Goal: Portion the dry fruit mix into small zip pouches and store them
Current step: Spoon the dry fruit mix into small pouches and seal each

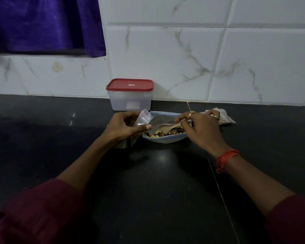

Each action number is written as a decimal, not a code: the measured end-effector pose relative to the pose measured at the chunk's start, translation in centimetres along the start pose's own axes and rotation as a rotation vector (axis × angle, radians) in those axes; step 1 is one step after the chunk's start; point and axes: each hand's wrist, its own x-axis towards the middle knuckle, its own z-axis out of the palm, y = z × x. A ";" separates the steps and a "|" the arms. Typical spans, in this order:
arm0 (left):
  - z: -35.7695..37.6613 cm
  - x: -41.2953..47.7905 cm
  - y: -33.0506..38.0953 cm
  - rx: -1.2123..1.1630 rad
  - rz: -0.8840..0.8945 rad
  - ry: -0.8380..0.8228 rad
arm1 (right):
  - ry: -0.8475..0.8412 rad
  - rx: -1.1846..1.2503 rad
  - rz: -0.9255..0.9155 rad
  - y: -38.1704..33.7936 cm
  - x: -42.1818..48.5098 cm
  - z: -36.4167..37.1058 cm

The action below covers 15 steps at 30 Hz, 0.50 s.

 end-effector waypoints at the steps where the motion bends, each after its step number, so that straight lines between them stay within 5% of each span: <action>1: 0.0 0.0 0.1 -0.003 -0.001 0.002 | -0.003 0.008 0.013 0.0 0.0 -0.1; 15: 0.2 0.0 0.0 -0.003 0.011 0.004 | -0.181 0.282 0.217 -0.6 0.0 1.0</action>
